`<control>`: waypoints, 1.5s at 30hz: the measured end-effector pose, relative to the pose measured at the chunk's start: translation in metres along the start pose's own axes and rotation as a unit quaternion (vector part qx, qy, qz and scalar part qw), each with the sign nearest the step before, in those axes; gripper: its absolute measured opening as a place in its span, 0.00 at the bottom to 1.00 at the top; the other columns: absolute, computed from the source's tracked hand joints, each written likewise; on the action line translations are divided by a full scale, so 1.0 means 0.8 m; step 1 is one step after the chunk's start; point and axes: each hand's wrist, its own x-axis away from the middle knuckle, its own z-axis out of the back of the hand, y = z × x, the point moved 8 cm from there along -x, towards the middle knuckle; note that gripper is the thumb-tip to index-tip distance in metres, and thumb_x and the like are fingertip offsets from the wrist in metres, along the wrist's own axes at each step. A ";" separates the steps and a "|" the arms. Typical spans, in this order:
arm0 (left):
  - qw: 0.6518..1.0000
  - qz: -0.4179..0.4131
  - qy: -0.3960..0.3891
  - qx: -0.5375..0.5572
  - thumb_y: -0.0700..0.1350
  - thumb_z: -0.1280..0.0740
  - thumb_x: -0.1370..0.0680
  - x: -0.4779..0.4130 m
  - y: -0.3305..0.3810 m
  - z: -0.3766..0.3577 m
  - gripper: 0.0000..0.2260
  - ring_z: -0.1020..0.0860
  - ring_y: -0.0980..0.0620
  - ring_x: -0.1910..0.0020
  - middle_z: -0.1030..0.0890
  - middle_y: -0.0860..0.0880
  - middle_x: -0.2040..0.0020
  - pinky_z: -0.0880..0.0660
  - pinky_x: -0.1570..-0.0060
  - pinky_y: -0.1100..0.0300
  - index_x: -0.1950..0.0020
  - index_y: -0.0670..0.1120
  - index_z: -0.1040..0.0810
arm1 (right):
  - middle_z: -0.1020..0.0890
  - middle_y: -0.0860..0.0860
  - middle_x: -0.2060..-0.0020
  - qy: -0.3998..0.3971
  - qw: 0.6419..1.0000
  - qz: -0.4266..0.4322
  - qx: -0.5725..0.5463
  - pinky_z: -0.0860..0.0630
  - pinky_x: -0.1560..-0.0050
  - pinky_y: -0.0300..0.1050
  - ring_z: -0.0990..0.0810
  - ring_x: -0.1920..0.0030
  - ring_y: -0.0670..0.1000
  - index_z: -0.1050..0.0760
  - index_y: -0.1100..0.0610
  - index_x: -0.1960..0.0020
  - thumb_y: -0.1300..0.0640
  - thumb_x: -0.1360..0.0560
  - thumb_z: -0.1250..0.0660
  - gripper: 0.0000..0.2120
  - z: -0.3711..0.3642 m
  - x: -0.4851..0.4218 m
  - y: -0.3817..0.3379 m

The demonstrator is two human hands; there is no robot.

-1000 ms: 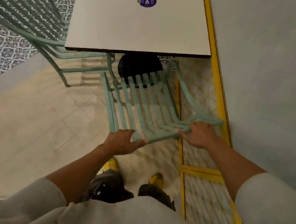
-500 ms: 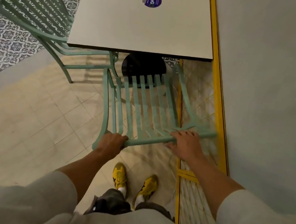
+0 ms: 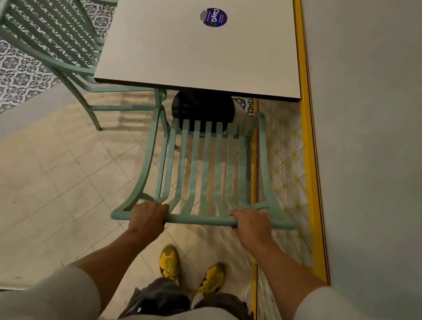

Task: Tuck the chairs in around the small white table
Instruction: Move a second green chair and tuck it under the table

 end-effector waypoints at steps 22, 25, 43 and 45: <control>1.000 0.008 0.004 -0.026 0.51 0.28 0.17 -0.099 -0.037 0.055 0.11 0.16 0.50 0.48 0.15 0.50 0.48 0.19 0.41 0.53 0.36 0.51 0.16 | 0.16 0.49 0.40 0.029 1.000 -0.008 0.006 0.26 0.43 0.51 0.18 0.41 0.55 0.22 0.43 0.28 0.51 0.13 0.36 0.15 0.049 -0.096 -0.012; 0.999 0.008 -0.003 -0.043 0.52 0.28 0.17 -0.105 -0.033 0.061 0.11 0.15 0.51 0.49 0.15 0.50 0.49 0.19 0.40 0.53 0.36 0.51 0.16 | 0.15 0.48 0.41 0.031 0.999 -0.010 0.014 0.25 0.45 0.50 0.17 0.42 0.54 0.23 0.42 0.27 0.50 0.14 0.36 0.16 0.053 -0.099 -0.010; 0.999 -0.019 -0.040 0.001 0.83 0.34 0.33 -0.089 -0.040 0.095 0.59 0.39 0.39 0.16 0.36 0.45 0.15 0.41 0.21 0.36 0.12 0.50 0.45 | 0.34 0.56 0.18 -0.078 0.996 0.036 0.006 0.40 0.22 0.67 0.34 0.20 0.60 0.40 0.51 0.15 0.16 0.29 0.41 0.54 0.096 -0.090 -0.022; 0.999 0.004 -0.022 0.024 0.85 0.36 0.36 -0.076 -0.063 0.114 0.64 0.48 0.39 0.14 0.45 0.45 0.12 0.46 0.18 0.35 0.11 0.49 0.52 | 0.38 0.56 0.16 -0.056 0.997 0.050 0.008 0.41 0.21 0.66 0.37 0.18 0.60 0.45 0.54 0.13 0.15 0.28 0.45 0.57 0.129 -0.098 -0.041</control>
